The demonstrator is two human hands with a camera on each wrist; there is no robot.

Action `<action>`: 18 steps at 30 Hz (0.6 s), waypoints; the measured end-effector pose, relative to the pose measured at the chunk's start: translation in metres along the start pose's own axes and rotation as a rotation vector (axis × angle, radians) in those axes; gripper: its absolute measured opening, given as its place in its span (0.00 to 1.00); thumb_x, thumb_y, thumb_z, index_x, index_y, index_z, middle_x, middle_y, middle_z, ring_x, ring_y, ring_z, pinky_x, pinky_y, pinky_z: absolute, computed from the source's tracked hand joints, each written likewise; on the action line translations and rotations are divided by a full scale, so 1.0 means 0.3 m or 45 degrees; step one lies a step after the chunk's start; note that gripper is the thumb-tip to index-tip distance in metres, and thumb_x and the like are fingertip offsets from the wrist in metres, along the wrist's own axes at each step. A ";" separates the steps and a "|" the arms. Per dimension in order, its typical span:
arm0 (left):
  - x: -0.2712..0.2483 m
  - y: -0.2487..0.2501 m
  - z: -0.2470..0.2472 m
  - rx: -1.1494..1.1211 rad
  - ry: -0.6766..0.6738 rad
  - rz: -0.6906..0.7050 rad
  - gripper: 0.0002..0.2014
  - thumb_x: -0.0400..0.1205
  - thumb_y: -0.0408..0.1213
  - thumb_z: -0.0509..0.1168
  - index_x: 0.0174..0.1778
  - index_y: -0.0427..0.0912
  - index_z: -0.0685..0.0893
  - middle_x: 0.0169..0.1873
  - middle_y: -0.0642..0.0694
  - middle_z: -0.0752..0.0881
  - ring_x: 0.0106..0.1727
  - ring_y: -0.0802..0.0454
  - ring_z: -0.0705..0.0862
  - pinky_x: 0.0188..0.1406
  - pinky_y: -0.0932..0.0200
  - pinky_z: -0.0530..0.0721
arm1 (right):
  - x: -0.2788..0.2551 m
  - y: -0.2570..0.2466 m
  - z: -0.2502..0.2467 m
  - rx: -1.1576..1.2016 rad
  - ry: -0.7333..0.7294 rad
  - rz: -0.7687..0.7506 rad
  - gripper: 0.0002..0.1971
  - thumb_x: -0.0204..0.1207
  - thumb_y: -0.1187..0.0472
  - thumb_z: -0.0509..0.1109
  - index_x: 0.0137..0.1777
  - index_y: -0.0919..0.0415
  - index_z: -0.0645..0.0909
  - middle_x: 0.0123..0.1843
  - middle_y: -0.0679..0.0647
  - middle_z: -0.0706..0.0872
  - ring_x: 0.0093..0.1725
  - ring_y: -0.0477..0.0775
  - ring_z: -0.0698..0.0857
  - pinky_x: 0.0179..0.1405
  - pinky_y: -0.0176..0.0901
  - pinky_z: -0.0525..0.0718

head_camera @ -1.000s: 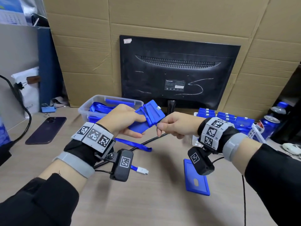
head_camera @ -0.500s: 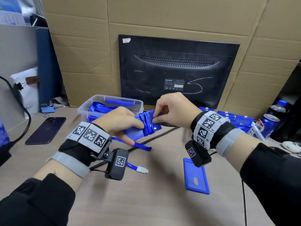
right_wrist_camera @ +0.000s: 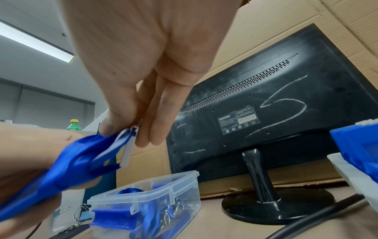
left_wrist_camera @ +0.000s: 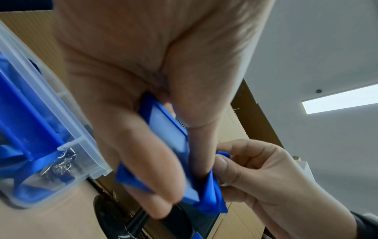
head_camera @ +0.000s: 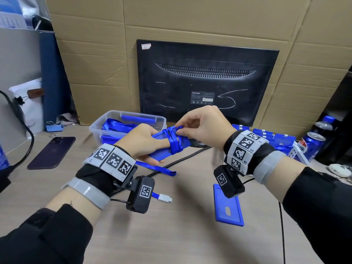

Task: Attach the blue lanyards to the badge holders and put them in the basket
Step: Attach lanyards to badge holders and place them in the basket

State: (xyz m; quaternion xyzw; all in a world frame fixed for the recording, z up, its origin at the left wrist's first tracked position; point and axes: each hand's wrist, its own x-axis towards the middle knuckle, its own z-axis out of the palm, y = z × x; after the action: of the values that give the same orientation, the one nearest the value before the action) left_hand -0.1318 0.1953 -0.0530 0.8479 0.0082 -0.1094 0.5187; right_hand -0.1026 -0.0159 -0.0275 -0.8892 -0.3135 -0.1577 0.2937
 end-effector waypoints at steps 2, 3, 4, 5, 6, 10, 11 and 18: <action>0.004 -0.004 0.005 -0.009 0.002 0.005 0.24 0.82 0.50 0.77 0.57 0.30 0.87 0.41 0.35 0.94 0.38 0.41 0.96 0.38 0.51 0.96 | -0.002 -0.002 -0.003 0.015 0.006 0.013 0.09 0.73 0.59 0.86 0.49 0.48 0.91 0.34 0.42 0.91 0.35 0.40 0.87 0.43 0.30 0.83; 0.006 -0.005 0.009 -0.010 -0.002 0.009 0.24 0.82 0.51 0.77 0.57 0.30 0.87 0.40 0.36 0.94 0.38 0.41 0.96 0.39 0.51 0.96 | -0.004 -0.002 -0.005 0.029 0.008 0.029 0.10 0.72 0.59 0.86 0.50 0.49 0.89 0.34 0.43 0.92 0.36 0.40 0.88 0.43 0.30 0.83; 0.006 -0.005 0.012 -0.011 -0.004 0.017 0.24 0.82 0.52 0.77 0.56 0.31 0.88 0.39 0.36 0.94 0.38 0.42 0.96 0.38 0.51 0.96 | -0.004 -0.002 -0.006 0.038 0.009 0.036 0.11 0.71 0.59 0.86 0.48 0.50 0.87 0.35 0.43 0.92 0.37 0.40 0.89 0.43 0.30 0.84; 0.005 -0.003 0.015 -0.008 -0.006 0.027 0.24 0.82 0.53 0.76 0.55 0.32 0.88 0.37 0.38 0.94 0.38 0.42 0.96 0.37 0.52 0.96 | -0.003 -0.001 -0.007 0.033 0.010 0.035 0.10 0.71 0.60 0.86 0.46 0.51 0.87 0.35 0.43 0.91 0.37 0.39 0.89 0.42 0.29 0.84; 0.003 0.000 0.017 -0.005 -0.008 0.035 0.24 0.81 0.54 0.76 0.55 0.32 0.88 0.36 0.38 0.94 0.38 0.42 0.96 0.36 0.53 0.95 | -0.002 0.000 -0.006 0.016 0.011 0.033 0.09 0.71 0.60 0.87 0.43 0.51 0.88 0.35 0.43 0.91 0.37 0.40 0.89 0.41 0.28 0.83; 0.005 0.010 0.016 -0.015 -0.006 0.062 0.23 0.81 0.53 0.77 0.55 0.32 0.87 0.37 0.38 0.94 0.39 0.41 0.96 0.24 0.57 0.90 | -0.001 0.020 0.013 0.020 0.022 0.070 0.07 0.72 0.58 0.87 0.39 0.49 0.91 0.41 0.47 0.91 0.39 0.47 0.90 0.45 0.40 0.88; 0.007 0.009 0.015 -0.009 0.008 0.073 0.22 0.82 0.51 0.77 0.54 0.32 0.86 0.38 0.37 0.93 0.39 0.41 0.96 0.23 0.58 0.88 | -0.003 0.026 0.019 0.032 0.020 0.074 0.05 0.74 0.59 0.86 0.41 0.50 0.93 0.45 0.48 0.90 0.40 0.48 0.90 0.47 0.45 0.89; 0.012 0.017 0.021 0.086 0.014 0.193 0.19 0.82 0.50 0.77 0.50 0.35 0.86 0.41 0.36 0.93 0.37 0.42 0.96 0.24 0.55 0.90 | -0.010 0.036 0.011 0.069 -0.061 0.146 0.06 0.72 0.62 0.87 0.39 0.55 0.92 0.53 0.43 0.84 0.36 0.44 0.87 0.46 0.36 0.88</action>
State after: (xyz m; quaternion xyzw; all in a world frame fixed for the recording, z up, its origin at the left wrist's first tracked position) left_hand -0.1287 0.1869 -0.0520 0.8636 -0.0569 -0.0653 0.4967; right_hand -0.0975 -0.0221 -0.0359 -0.9010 -0.2731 -0.1107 0.3185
